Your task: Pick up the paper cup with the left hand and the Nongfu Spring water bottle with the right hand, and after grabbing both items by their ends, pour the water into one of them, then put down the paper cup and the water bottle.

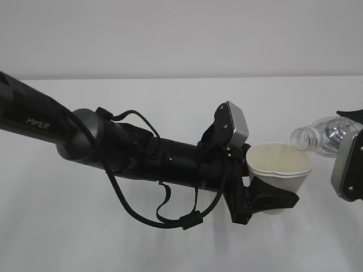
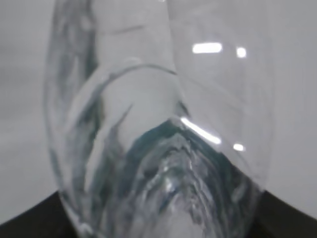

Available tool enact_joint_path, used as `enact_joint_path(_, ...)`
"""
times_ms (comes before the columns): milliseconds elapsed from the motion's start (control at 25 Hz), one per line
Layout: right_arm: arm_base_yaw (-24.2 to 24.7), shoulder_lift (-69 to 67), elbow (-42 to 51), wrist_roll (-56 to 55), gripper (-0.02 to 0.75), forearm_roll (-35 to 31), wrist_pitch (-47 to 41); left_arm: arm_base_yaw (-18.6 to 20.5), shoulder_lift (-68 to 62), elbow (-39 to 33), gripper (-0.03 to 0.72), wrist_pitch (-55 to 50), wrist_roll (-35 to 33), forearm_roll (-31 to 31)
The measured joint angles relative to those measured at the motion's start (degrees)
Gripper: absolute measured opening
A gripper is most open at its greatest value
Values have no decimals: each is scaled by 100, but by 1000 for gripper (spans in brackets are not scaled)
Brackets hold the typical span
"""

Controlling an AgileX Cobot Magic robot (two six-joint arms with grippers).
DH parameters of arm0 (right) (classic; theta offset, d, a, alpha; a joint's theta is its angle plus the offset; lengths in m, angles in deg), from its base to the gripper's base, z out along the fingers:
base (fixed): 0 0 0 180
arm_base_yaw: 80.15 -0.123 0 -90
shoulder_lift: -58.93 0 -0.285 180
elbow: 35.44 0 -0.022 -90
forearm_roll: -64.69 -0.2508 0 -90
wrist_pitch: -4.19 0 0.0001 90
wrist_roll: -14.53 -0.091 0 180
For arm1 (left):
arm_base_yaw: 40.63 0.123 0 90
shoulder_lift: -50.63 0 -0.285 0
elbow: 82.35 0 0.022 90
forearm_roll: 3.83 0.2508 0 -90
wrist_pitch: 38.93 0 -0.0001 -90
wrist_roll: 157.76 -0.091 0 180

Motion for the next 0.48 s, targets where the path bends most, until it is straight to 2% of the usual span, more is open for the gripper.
enact_joint_path(480,0,0,0,125,449,34,188,0,0,0,435,43,123,217)
